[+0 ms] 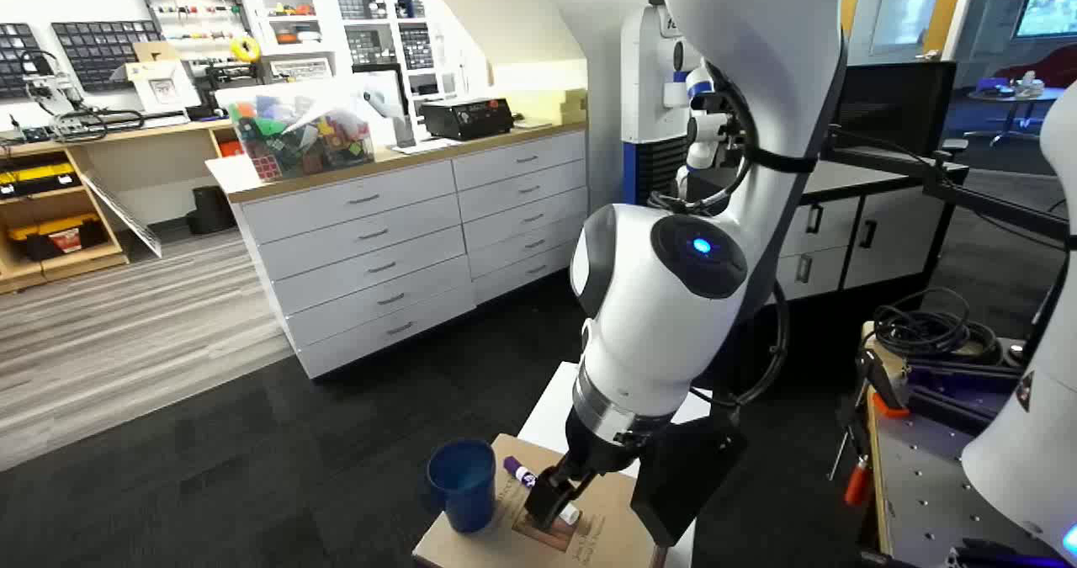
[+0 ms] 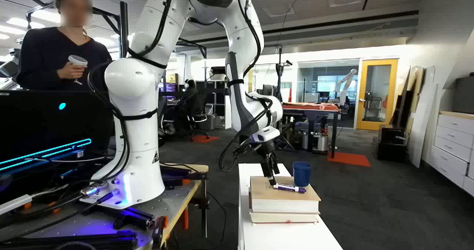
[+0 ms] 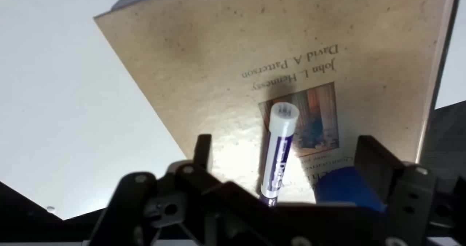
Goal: Pick up the marker and put it in the cup
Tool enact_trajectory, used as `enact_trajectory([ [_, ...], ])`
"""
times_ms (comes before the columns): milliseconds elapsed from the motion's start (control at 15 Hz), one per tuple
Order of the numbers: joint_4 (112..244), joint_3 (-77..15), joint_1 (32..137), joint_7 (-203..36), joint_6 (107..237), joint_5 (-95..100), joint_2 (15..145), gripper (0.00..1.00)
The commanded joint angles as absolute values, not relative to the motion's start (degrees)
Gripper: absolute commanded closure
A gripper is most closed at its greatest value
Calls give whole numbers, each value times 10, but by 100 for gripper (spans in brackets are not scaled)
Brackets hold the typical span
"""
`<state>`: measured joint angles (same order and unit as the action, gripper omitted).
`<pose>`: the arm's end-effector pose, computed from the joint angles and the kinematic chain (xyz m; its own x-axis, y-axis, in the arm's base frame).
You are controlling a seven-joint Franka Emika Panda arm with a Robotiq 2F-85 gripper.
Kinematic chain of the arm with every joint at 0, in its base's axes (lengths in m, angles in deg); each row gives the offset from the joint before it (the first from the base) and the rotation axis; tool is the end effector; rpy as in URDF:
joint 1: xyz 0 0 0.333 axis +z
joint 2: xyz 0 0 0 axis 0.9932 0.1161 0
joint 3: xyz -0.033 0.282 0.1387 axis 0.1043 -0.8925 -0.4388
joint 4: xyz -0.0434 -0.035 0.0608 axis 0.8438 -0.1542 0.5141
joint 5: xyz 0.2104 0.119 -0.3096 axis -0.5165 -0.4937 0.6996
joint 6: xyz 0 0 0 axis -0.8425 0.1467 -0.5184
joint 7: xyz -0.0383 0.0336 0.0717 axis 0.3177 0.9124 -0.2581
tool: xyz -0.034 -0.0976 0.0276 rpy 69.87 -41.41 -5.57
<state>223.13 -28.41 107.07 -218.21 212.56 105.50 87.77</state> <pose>0.3787 0.1916 0.1336 0.8980 -0.2643 0.3517 -0.2509 -0.9644 -0.0840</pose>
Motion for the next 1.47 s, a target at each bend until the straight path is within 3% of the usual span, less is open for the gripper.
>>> enact_trajectory([
  [0, 2231, -284, 1071, -2182, 2126, 1055, 878, 0],
  [1400, 2191, -269, 1064, -2085, 2172, 998, 923, 0],
])
